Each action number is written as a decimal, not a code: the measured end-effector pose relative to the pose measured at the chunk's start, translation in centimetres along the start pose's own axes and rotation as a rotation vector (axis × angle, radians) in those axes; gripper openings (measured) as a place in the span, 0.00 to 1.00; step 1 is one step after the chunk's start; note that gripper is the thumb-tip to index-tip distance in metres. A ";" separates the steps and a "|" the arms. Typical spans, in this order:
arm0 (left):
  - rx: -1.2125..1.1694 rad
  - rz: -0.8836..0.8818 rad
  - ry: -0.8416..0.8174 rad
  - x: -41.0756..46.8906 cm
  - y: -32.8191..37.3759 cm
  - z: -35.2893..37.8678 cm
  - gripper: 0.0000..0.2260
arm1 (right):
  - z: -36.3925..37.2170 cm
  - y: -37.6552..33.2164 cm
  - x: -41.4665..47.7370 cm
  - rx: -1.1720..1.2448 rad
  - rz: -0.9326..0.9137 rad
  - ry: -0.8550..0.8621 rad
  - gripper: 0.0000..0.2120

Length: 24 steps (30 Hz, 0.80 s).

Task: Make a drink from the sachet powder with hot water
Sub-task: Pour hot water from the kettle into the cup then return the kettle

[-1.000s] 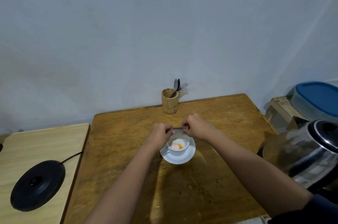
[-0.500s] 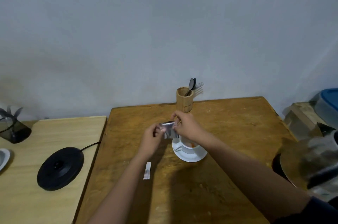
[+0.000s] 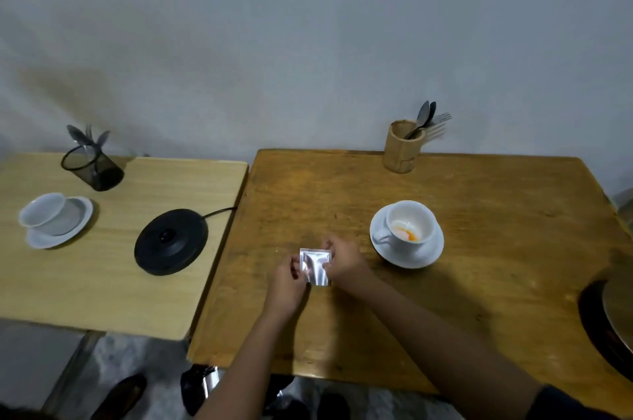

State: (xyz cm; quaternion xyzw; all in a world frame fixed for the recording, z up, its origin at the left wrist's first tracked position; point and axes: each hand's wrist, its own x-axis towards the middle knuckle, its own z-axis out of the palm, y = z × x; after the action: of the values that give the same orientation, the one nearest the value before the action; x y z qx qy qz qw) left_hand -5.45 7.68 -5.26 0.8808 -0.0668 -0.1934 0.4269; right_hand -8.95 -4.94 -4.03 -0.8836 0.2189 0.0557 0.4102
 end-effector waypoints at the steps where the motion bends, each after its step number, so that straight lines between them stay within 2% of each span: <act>1: 0.024 0.014 -0.002 -0.1 -0.1 0.1 0.07 | 0.4 0.4 -0.1 -0.007 -0.001 0.005 0.13; 10: 0.161 0.113 -0.048 -0.6 -0.8 0.9 0.17 | 3.3 3.3 -0.6 -0.119 -0.134 0.082 0.16; 15: 0.252 0.174 -0.064 -1.0 -1.7 1.1 0.14 | 3.2 3.7 -1.6 -0.170 -0.221 0.118 0.22; 20: 0.375 0.225 -0.083 -1.2 -1.7 1.0 0.15 | 1.8 3.3 -2.4 -0.226 -0.192 -0.032 0.26; 24: 0.499 0.193 -0.114 -1.1 -0.9 1.1 0.15 | -0.5 2.2 -3.6 -0.182 -0.178 -0.067 0.21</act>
State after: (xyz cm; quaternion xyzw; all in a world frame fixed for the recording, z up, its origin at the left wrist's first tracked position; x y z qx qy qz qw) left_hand -6.97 7.76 -6.31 0.9360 -0.2198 -0.1788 0.2088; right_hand -13.16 -5.35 -4.27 -0.9307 0.1200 0.0682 0.3387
